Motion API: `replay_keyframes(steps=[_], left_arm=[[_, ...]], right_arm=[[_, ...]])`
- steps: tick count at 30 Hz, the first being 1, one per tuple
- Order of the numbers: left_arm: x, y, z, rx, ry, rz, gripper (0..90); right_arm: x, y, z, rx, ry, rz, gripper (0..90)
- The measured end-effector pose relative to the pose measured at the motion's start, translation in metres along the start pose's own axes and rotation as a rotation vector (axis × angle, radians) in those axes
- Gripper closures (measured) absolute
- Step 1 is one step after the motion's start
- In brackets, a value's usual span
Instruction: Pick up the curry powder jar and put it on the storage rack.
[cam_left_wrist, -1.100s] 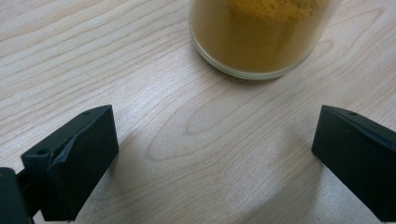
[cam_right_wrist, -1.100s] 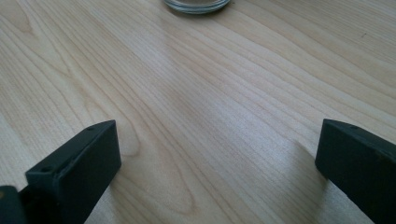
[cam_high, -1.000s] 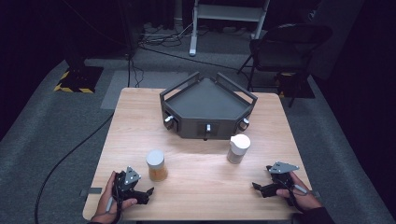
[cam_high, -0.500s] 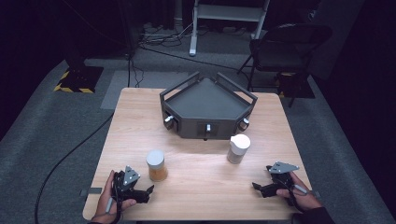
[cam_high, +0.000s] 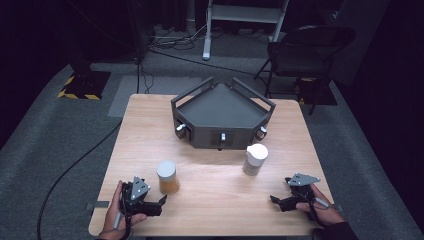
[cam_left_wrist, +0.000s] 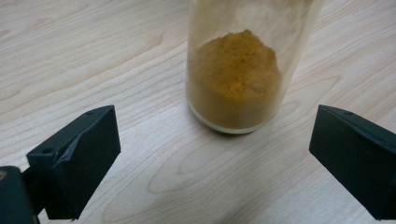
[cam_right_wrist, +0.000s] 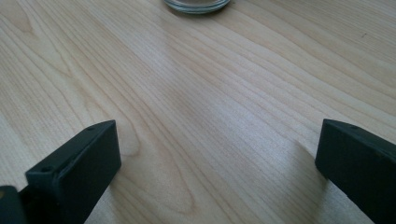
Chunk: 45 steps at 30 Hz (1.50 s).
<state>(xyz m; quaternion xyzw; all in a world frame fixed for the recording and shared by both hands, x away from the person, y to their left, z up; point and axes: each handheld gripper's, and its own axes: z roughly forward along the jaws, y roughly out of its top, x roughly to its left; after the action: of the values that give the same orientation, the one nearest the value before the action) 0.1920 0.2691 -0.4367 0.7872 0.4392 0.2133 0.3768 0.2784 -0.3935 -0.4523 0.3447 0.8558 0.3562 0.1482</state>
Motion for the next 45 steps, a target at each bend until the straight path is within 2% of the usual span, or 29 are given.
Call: replay_keyframes(steps=[9,15,32,45], left_arm=[[-0.007,0.003,-0.003,-0.026,0.012,0.018,1.8],[-0.009,0.004,-0.005,-0.043,0.018,0.01,1.8],[-0.011,0.008,-0.009,-0.074,0.009,-0.002,1.8],[-0.013,0.017,-0.001,-0.091,-0.012,-0.002,1.8]], right_arm=[[0.0,0.0,0.0,0.0,0.0,0.0,0.0],[0.0,0.0,0.0,0.0,0.0,0.0,0.0],[0.0,0.0,0.0,0.0,0.0,0.0,0.0],[0.0,0.0,0.0,0.0,0.0,0.0,0.0]])
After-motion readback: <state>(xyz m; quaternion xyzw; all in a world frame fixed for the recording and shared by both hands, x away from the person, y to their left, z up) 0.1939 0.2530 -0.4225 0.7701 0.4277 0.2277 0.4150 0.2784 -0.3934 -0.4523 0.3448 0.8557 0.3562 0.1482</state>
